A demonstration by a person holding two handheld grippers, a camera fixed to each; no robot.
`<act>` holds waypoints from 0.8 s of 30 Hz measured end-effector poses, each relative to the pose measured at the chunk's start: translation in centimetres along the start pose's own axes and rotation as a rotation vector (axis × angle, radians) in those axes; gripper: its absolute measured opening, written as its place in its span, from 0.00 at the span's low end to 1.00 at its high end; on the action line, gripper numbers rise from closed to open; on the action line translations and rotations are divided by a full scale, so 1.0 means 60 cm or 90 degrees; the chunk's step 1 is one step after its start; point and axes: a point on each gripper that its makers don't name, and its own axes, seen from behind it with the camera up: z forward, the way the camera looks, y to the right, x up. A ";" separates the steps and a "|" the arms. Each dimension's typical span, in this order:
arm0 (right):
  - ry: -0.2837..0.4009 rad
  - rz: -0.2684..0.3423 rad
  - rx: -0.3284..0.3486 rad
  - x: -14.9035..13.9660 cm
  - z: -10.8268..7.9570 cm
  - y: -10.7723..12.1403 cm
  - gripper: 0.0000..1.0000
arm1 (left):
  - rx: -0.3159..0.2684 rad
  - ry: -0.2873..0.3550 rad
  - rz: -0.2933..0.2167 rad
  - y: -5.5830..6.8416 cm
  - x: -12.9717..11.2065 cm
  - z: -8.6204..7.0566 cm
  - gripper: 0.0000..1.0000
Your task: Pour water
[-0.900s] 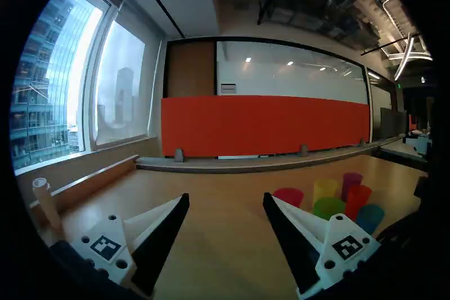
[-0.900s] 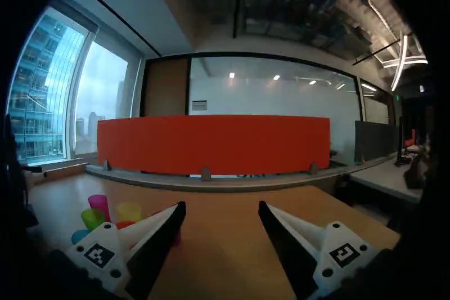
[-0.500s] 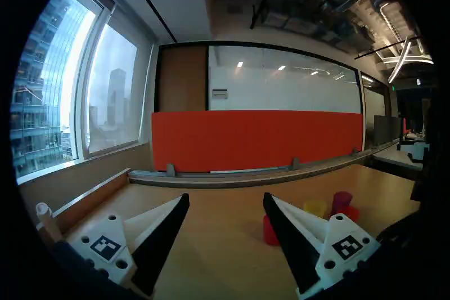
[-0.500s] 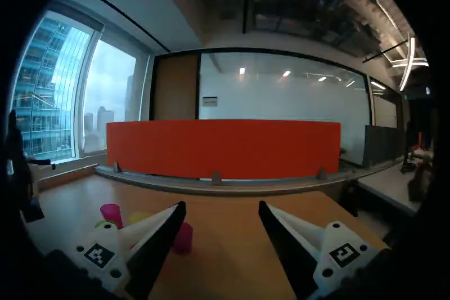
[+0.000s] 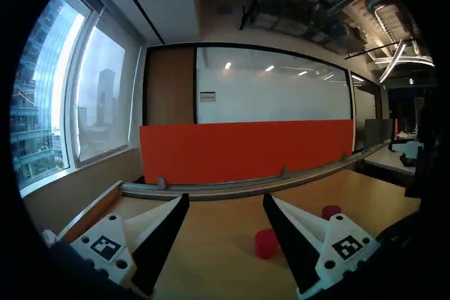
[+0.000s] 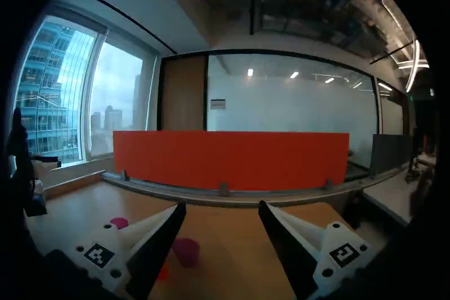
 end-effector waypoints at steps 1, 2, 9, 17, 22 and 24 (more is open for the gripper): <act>-0.001 0.000 0.002 0.005 0.001 -0.001 1.00 | -0.004 0.001 0.000 0.001 0.009 0.001 0.98; -0.003 -0.001 0.004 0.010 0.001 -0.001 1.00 | -0.008 0.001 0.001 0.003 0.017 0.001 0.97; -0.014 0.010 0.031 0.025 0.001 -0.016 1.00 | -0.065 0.003 -0.025 0.029 0.048 0.004 0.97; -0.021 0.020 0.072 0.025 -0.002 -0.035 1.00 | -0.093 -0.016 -0.029 0.036 0.034 0.007 0.97; -0.024 0.018 0.111 0.030 -0.004 -0.055 1.00 | -0.145 -0.026 -0.034 0.061 0.033 0.009 0.97; -0.025 0.017 0.133 0.033 -0.006 -0.068 1.00 | -0.169 -0.028 -0.035 0.074 0.036 0.008 0.98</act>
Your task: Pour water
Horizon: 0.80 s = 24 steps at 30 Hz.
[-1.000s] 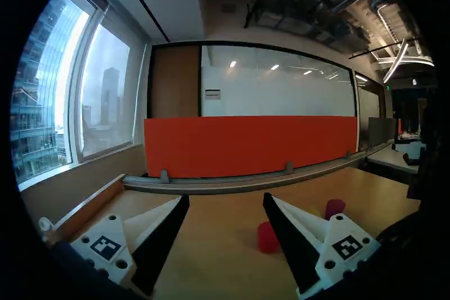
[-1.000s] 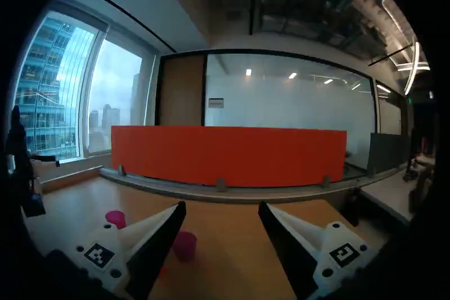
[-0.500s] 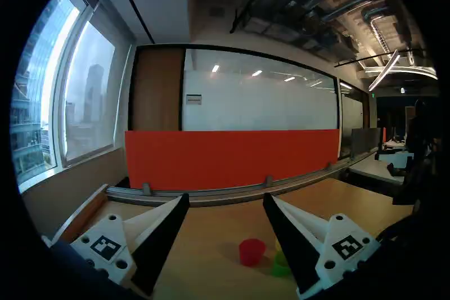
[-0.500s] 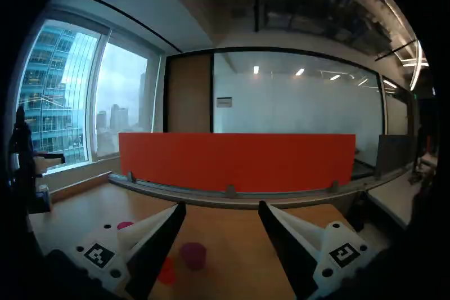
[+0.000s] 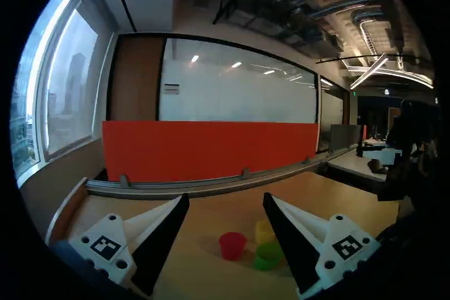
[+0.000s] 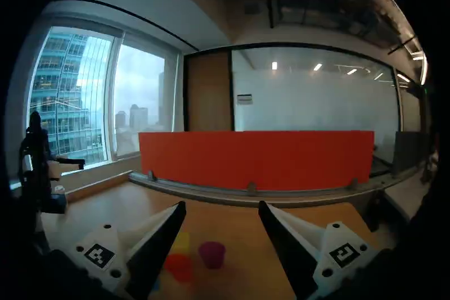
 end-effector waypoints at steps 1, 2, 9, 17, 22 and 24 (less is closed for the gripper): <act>0.000 -0.001 0.011 0.002 0.000 -0.007 1.00 | -0.010 0.000 0.000 0.006 0.002 0.001 0.98; 0.000 -0.001 0.023 0.003 0.000 -0.015 1.00 | -0.020 0.000 0.000 0.011 0.003 0.001 0.97; 0.005 0.001 0.117 0.021 -0.003 -0.071 1.00 | -0.067 0.001 0.009 0.035 0.011 0.008 0.98; 0.002 0.008 0.206 0.038 -0.008 -0.130 1.00 | -0.131 -0.003 0.019 0.071 0.014 0.008 0.98; -0.010 -0.002 0.243 0.035 -0.009 -0.156 1.00 | -0.168 -0.002 0.018 0.089 0.019 0.011 0.97; -0.015 -0.005 0.256 0.033 -0.008 -0.165 1.00 | -0.180 -0.003 0.018 0.094 0.019 0.012 0.97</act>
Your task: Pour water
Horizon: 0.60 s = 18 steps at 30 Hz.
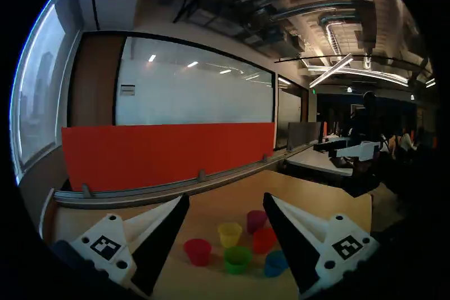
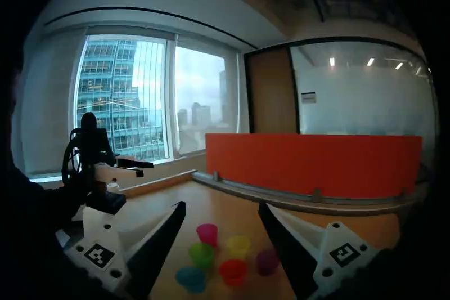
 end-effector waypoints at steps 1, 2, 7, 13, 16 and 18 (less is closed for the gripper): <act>-0.003 -0.001 0.006 -0.002 0.002 -0.004 1.00 | -0.006 -0.002 0.000 0.002 -0.001 0.001 0.97; -0.006 -0.002 0.012 -0.003 0.004 -0.007 1.00 | -0.010 -0.004 0.001 0.003 -0.002 0.002 0.98; -0.025 -0.017 0.031 -0.013 0.013 -0.019 1.00 | -0.030 -0.016 0.011 0.010 -0.007 0.006 0.97; -0.055 -0.029 0.056 -0.030 0.019 -0.032 1.00 | -0.054 -0.034 0.017 0.017 -0.022 0.011 0.98; -0.073 -0.033 0.067 -0.043 0.021 -0.037 1.00 | -0.061 -0.047 0.024 0.016 -0.034 0.014 0.98; -0.084 -0.037 0.072 -0.053 0.021 -0.039 1.00 | -0.064 -0.055 0.029 0.014 -0.043 0.016 0.97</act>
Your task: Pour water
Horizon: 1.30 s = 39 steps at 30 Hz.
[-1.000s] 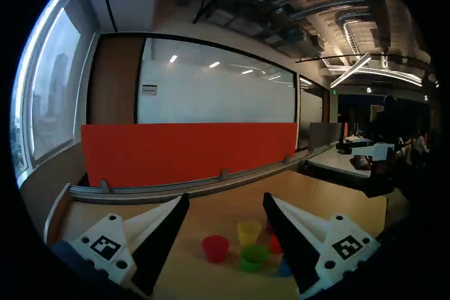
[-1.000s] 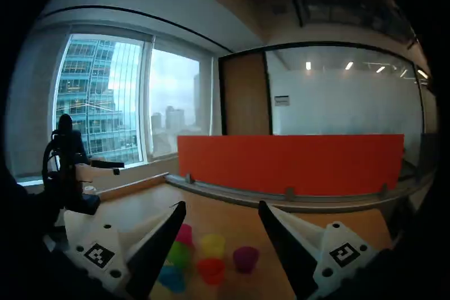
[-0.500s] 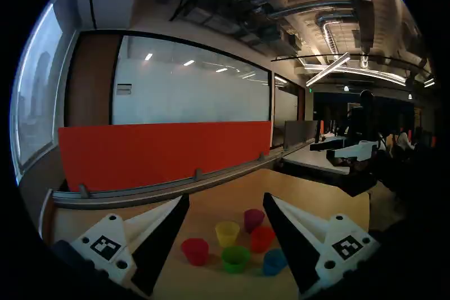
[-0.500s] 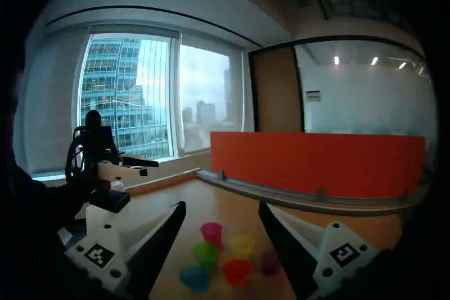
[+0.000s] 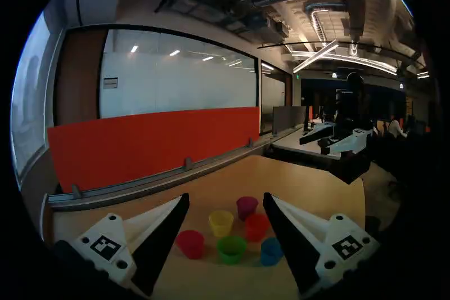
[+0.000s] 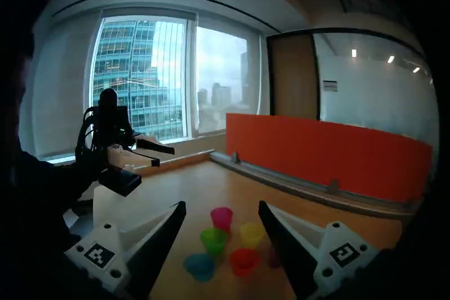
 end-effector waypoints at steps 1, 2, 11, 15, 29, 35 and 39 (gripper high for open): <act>-0.006 -0.002 0.002 -0.006 0.001 -0.001 1.00 | -0.001 -0.004 0.002 -0.001 -0.005 0.002 0.97; -0.011 -0.004 0.004 -0.011 0.002 -0.001 1.00 | -0.002 -0.007 0.004 -0.002 -0.009 0.003 0.98; -0.053 -0.016 0.026 -0.057 0.006 -0.013 1.00 | -0.012 -0.053 0.010 -0.010 -0.057 0.015 0.98; -0.071 -0.025 0.028 -0.078 0.006 -0.015 1.00 | -0.017 -0.071 0.022 -0.007 -0.080 0.018 0.97; -0.118 -0.028 0.042 -0.150 0.011 -0.026 1.00 | -0.030 -0.135 0.045 0.010 -0.157 0.044 0.98; -0.135 -0.033 0.047 -0.180 0.019 -0.029 1.00 | -0.037 -0.157 0.048 0.012 -0.188 0.057 0.98; -0.152 -0.035 0.051 -0.206 0.026 -0.031 1.00 | -0.042 -0.170 0.050 0.012 -0.206 0.066 0.98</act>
